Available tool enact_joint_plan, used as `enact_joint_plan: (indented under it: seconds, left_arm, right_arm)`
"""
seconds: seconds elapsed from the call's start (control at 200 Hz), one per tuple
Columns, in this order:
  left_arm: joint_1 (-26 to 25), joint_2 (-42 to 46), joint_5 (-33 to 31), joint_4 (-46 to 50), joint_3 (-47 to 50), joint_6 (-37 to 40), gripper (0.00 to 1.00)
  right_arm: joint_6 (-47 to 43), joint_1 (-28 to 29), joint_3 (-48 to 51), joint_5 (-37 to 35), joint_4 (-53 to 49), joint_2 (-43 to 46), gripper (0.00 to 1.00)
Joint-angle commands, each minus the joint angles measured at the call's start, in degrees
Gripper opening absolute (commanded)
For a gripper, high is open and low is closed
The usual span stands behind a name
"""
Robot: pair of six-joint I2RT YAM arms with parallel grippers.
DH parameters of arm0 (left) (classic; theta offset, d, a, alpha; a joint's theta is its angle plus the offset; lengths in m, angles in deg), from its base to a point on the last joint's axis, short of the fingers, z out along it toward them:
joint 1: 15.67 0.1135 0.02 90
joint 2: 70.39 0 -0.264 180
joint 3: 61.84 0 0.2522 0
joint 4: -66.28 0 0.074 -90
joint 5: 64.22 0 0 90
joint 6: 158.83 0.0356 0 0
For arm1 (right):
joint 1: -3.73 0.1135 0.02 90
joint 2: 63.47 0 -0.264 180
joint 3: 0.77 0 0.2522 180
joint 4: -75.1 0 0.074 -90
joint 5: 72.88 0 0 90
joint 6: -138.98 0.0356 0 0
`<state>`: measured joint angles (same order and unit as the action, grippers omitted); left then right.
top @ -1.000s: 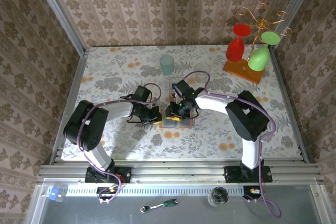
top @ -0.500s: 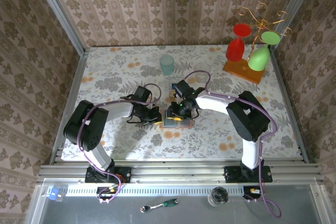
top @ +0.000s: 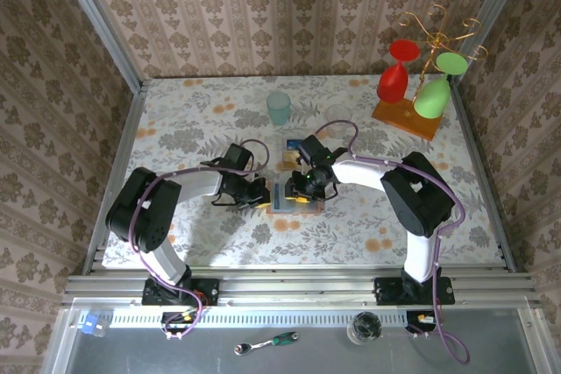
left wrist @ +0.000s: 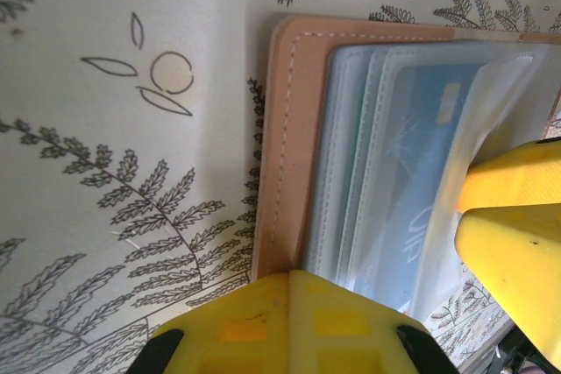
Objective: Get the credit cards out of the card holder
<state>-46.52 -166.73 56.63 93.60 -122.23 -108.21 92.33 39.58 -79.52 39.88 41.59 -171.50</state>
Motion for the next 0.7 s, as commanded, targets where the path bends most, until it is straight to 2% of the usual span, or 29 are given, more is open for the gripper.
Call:
enact_joint_plan:
  seconds: [0.0, 0.18, 0.34, 0.37, 0.695]
  left_arm:
    - [0.8, 1.8, 0.2, 2.4, -1.0, -0.6, 0.0]
    - [1.6, 4.0, 3.6, -3.4, 0.1, -5.0, 0.0]
    - [1.4, 3.5, 5.6, -8.4, 0.4, -8.3, 0.08]
    - [1.3, 3.1, 7.6, -9.1, 0.3, -8.8, 0.1]
    - [-0.9, -0.7, 8.7, -12.8, -0.8, -11.2, 0.15]
  right_arm:
    - [0.6, -0.3, 1.4, 0.3, 0.3, 1.7, 0.35]
    - [0.8, -0.6, 2.1, 0.9, 1.4, 1.5, 0.33]
    - [0.9, -0.9, 2.8, 1.3, 2.1, 1.8, 0.33]
    - [0.9, -0.9, 2.9, 1.3, 2.0, 1.9, 0.32]
    - [1.1, -1.1, 3.6, 1.7, 2.8, 2.4, 0.32]
